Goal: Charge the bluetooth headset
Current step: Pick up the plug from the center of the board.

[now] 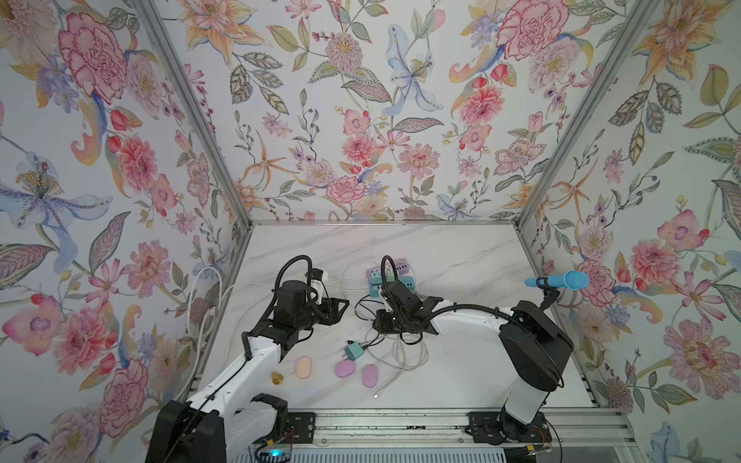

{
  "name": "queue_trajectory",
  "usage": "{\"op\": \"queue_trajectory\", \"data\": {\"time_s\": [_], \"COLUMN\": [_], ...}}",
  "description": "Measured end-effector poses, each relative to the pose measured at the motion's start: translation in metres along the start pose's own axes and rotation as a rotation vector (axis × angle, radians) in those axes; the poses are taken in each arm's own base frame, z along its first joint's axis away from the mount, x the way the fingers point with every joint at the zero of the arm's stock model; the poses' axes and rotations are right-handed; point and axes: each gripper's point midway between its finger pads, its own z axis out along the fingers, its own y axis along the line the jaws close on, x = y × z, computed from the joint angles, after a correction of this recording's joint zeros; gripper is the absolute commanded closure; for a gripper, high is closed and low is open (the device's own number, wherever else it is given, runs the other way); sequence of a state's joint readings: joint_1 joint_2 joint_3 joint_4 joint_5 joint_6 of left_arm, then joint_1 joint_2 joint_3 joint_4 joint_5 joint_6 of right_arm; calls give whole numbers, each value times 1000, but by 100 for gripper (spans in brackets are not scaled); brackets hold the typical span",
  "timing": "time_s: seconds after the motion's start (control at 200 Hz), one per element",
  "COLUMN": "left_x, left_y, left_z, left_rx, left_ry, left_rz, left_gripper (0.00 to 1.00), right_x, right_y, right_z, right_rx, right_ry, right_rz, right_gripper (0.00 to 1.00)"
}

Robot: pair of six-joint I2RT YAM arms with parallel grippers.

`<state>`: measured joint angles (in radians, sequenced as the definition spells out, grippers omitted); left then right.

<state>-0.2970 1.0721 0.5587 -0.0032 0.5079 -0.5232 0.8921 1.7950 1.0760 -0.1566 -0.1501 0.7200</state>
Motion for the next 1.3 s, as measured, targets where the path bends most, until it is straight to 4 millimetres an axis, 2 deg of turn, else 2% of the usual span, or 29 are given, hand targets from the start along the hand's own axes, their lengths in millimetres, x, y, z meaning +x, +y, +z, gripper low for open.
{"op": "queue_trajectory", "data": {"time_s": [0.08,0.145,0.38,0.495,0.63,0.68,0.766,0.836,0.936,1.166,1.301], "left_x": [-1,-1,-1,-3,-10,-12,-13,-12,-8,2,6], "left_y": [0,-1,-1,-4,-13,-14,-15,-15,-15,-11,-10], "left_z": [0,0,0,-2,-7,-8,-9,-9,-9,-8,-12], "left_rx": [2,2,5,17,51,54,58,58,60,51,42], "left_ry": [-5,-6,-3,-11,-42,-49,-55,-52,-44,-9,-8], "left_rz": [2,2,13,18,36,40,43,43,40,27,25], "left_gripper": [39,45,52,52,50,49,47,45,41,36,35], "right_x": [-2,-6,-34,-55,-89,-98,-101,-92,-74,-40,-30], "right_y": [2,6,39,55,74,78,78,71,56,26,9], "right_z": [3,2,-15,-38,-72,-81,-87,-81,-62,-7,11], "right_rx": [-8,-19,-104,-156,-210,-215,-200,-167,-105,21,86], "right_ry": [-4,-11,-73,-128,-214,-237,-246,-219,-162,-25,22], "right_rz": [2,-3,-54,-56,-63,-75,-97,-108,-124,-150,-161], "right_gripper": [93,100,100,100,100,92,68,54,46,45,49]}}
